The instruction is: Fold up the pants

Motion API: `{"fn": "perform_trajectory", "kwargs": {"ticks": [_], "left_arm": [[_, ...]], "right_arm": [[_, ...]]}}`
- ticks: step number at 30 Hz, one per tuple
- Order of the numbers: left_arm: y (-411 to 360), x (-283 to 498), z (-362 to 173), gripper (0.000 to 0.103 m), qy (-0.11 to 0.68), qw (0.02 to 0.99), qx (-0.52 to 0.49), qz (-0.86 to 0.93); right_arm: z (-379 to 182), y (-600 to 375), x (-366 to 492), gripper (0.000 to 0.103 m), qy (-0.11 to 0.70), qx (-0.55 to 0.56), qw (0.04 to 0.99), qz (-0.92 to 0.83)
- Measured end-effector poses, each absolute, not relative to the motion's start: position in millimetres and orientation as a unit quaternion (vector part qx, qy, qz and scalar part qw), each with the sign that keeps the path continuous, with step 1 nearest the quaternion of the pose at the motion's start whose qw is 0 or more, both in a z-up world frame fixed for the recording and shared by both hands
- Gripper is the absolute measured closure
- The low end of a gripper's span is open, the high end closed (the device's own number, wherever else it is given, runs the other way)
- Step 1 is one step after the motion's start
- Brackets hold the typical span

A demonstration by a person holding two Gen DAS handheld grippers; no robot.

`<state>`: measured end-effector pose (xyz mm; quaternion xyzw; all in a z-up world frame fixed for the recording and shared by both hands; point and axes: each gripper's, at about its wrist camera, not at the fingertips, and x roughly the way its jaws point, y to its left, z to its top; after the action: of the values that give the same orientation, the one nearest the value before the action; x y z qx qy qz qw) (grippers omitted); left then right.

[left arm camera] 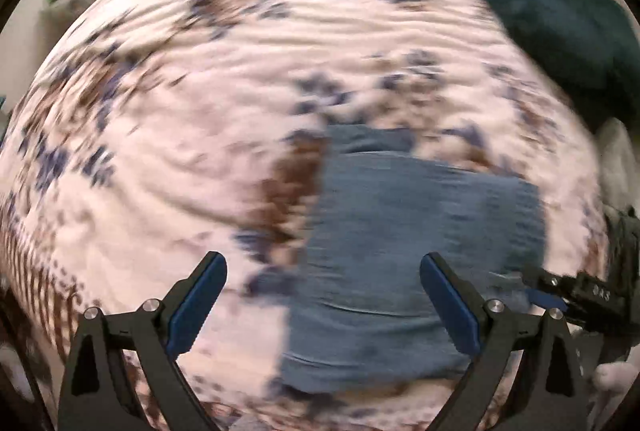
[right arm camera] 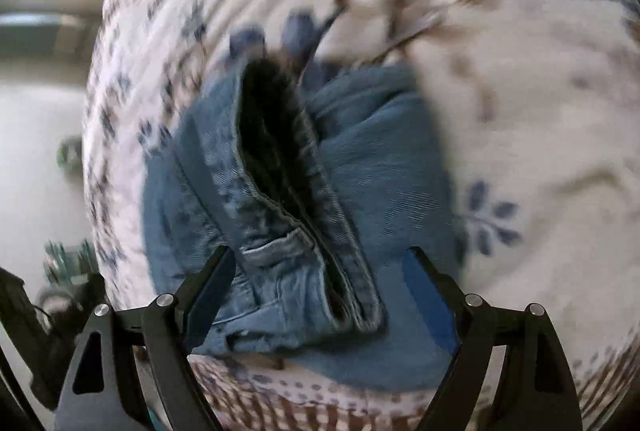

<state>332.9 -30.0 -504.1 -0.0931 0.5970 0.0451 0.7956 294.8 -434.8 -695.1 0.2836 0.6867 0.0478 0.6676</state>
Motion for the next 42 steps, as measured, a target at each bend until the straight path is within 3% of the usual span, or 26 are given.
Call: {"fn": "perform_trajectory", "kwargs": {"ticks": [2,4,5,8,11,17,22,25,26,30,32,34,35,36,38,39,42], "left_arm": [[-14,334,-515,0.004,0.603,0.788,-0.101,0.069],[-4,333,-522,0.004,0.605,0.784,-0.108,0.086],[-3,332,-523,0.004,0.604,0.785,-0.109,0.089],[-6,331,-525,0.004,0.605,0.784,-0.105,0.086],[-13,332,-524,0.004,0.61,0.783,-0.097,0.069],[-22,347,-512,0.004,0.607,0.786,-0.112,0.038],[-47,377,-518,0.004,0.617,0.776,-0.13,-0.012],[-70,407,-537,0.004,0.638,0.756,-0.14,-0.047],[-77,417,-546,0.004,0.648,0.746,-0.142,-0.055],[-95,458,-582,0.004,0.68,0.711,-0.164,-0.067],[-103,469,-595,0.005,0.692,0.699,-0.163,-0.081],[-112,476,-609,0.026,0.702,0.689,-0.156,-0.097],[-115,478,-612,0.059,0.702,0.686,-0.16,-0.109],[-122,478,-616,0.069,0.706,0.682,-0.15,-0.12],[-127,477,-614,0.071,0.699,0.694,-0.128,-0.121],[-128,476,-615,0.071,0.697,0.695,-0.126,-0.12],[-117,484,-625,0.077,0.702,0.687,-0.151,-0.111]], "right_arm": [[-706,-420,297,0.016,0.695,0.279,0.66,0.056],[-704,-409,294,0.039,0.681,0.272,0.677,0.063],[-698,-401,292,0.064,0.682,0.24,0.688,0.059],[-682,-387,289,0.08,0.673,0.196,0.712,0.054],[-655,-403,276,0.087,0.649,0.232,0.723,0.046],[-608,-466,247,0.089,0.617,0.239,0.749,-0.033],[-654,-535,214,0.088,0.658,0.274,0.695,-0.092],[-683,-555,209,0.071,0.677,0.314,0.658,-0.105],[-687,-557,209,0.061,0.681,0.319,0.651,-0.103],[-680,-568,195,0.038,0.656,0.369,0.649,-0.112],[-681,-571,182,0.035,0.646,0.397,0.642,-0.114],[-696,-570,171,0.034,0.658,0.42,0.615,-0.113],[-703,-563,169,0.034,0.664,0.425,0.605,-0.117],[-714,-560,164,0.034,0.667,0.439,0.591,-0.115],[-731,-553,158,0.039,0.667,0.472,0.566,-0.108],[-735,-553,151,0.058,0.651,0.497,0.564,-0.106],[-733,-559,142,0.068,0.639,0.504,0.569,-0.123]]}}
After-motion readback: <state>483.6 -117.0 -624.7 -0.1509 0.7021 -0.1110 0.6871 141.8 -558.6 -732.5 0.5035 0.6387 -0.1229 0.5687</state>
